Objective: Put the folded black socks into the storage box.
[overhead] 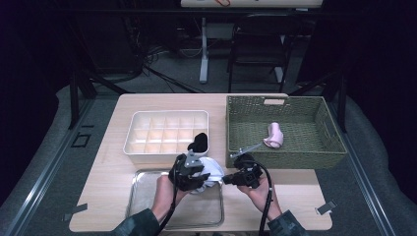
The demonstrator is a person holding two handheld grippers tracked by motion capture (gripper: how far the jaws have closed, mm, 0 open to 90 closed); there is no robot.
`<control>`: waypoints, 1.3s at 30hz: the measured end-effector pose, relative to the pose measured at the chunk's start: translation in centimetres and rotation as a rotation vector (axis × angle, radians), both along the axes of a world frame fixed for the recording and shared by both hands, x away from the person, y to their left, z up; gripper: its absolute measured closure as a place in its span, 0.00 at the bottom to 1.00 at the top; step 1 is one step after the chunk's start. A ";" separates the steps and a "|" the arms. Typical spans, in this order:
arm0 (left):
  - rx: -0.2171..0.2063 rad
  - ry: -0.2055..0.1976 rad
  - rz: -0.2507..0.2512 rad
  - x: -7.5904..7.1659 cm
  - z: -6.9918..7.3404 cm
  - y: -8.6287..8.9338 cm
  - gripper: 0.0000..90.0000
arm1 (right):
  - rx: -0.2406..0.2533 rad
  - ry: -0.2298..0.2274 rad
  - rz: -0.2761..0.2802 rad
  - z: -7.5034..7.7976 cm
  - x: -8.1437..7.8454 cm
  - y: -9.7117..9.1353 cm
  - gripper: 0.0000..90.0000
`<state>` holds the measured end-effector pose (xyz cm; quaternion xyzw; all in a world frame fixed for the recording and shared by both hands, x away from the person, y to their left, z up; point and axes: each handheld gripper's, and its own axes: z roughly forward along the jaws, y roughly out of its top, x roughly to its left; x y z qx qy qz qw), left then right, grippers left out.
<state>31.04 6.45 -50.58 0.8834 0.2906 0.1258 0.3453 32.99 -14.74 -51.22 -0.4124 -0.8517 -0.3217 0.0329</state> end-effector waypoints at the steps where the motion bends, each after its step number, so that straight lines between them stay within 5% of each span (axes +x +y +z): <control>1: 0.027 -0.013 -0.015 -0.2 0.0 -0.4 0.55 | 0.006 -0.011 -0.004 0.2 -0.1 0.1 0.99; 6: 0.111 -0.049 -0.056 -0.7 0.1 -1.5 0.45 | 0.029 -0.053 0.017 1.3 -0.5 0.5 1.00; 9: 0.123 -0.052 -0.050 -0.5 -0.2 -1.4 0.61 | 0.051 -0.054 0.039 1.6 -0.5 0.7 1.00; 12: 0.098 -0.053 -0.028 -0.2 -0.5 -0.8 0.83 | 0.055 -0.047 0.051 1.3 -0.5 0.7 0.99; 14: 0.080 -0.063 -0.001 -0.1 -0.4 -0.4 0.88 | 0.046 -0.044 0.042 1.1 -0.4 0.5 0.93; 19: -0.015 -0.044 0.064 0.4 0.0 1.1 0.93 | 0.044 -0.033 0.046 0.0 0.0 0.7 0.64; 25: -0.054 -0.055 0.089 0.3 0.3 1.9 0.93 | -0.023 -0.045 0.094 -1.2 0.4 3.4 0.44; 27: -0.053 -0.048 0.083 0.3 0.3 1.9 0.92 | -0.046 -0.048 0.102 -1.6 0.8 4.2 0.48; 34: -0.057 -0.051 0.078 0.2 0.1 2.2 0.91 | -0.069 -0.007 0.117 -2.7 1.4 5.2 0.83; 39: -0.075 -0.066 0.093 0.0 0.5 3.0 0.91 | -0.083 -0.027 0.111 -2.4 1.1 4.8 0.89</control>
